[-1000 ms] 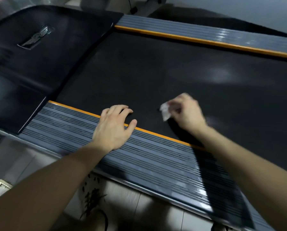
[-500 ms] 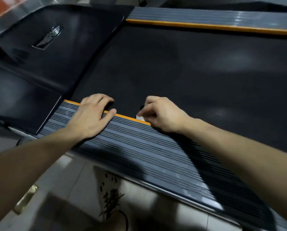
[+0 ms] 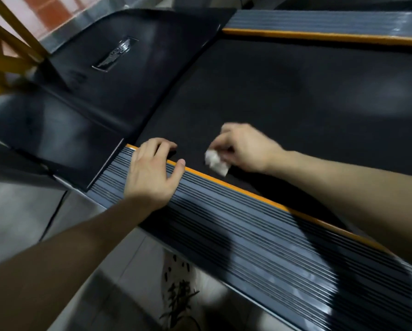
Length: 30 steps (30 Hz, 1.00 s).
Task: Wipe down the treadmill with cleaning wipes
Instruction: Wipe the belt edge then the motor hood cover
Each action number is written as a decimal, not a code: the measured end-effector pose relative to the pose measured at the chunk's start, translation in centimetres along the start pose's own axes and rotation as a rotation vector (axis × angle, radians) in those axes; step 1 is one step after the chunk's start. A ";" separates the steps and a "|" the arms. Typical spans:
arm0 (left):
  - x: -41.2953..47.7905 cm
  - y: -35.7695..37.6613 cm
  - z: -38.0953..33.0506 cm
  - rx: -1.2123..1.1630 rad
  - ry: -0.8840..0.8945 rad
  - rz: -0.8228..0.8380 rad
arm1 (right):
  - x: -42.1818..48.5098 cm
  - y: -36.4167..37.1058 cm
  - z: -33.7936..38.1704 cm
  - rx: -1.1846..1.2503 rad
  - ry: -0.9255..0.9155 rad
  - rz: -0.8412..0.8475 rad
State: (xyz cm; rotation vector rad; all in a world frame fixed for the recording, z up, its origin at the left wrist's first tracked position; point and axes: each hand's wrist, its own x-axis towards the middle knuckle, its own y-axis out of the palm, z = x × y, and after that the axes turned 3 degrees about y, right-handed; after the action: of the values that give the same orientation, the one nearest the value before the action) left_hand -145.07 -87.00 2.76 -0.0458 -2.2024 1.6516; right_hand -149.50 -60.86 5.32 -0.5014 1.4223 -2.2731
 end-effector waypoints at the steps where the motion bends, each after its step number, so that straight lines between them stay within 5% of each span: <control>1: -0.2 -0.3 0.3 0.005 -0.008 -0.005 | 0.7 -0.4 -1.4 -0.045 0.131 -0.094; 3: -0.8 -0.9 1.4 0.029 -0.041 -0.001 | 1.8 -0.9 -3.6 -0.053 0.461 -0.304; 5: -1.6 -1.7 2.7 0.085 -0.097 0.022 | 2.8 -0.3 -2.4 -0.029 0.505 -0.292; 9: -2.0 -1.9 3.6 0.086 -0.174 0.015 | 2.8 1.6 3.3 0.057 -0.143 0.125; 11: -1.8 -1.7 3.6 0.066 -0.189 0.006 | 3.8 1.1 2.4 0.013 -0.167 0.104; 15: -2.0 -1.6 3.8 0.045 -0.197 -0.009 | 5.9 -0.3 -3.4 -0.003 0.529 -0.337; 16: -2.0 -1.6 3.9 0.047 -0.191 -0.008 | 6.0 0.2 -3.0 -0.011 0.544 -0.369; 19: -2.0 -1.6 4.1 0.057 -0.164 -0.007 | 5.6 3.1 2.6 0.100 -0.041 -0.061; 21: -2.1 -1.6 4.3 0.059 -0.149 -0.007 | 5.1 3.1 4.6 0.127 -0.246 0.125; 23: -2.2 -1.7 4.3 0.057 -0.142 -0.011 | 6.7 2.2 2.7 0.067 -0.148 0.036; 27: -2.1 -1.8 4.1 0.063 -0.157 0.006 | 8.6 1.8 -0.2 0.073 0.500 -0.323; 30: -2.2 -1.8 4.2 0.073 -0.151 0.001 | 8.6 3.9 4.1 0.105 0.135 -0.117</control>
State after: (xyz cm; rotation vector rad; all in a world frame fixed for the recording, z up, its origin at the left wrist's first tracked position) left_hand -144.04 -91.99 2.81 0.1007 -2.2488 1.7879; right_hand -154.19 -69.96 4.15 -0.4154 1.3596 -2.5023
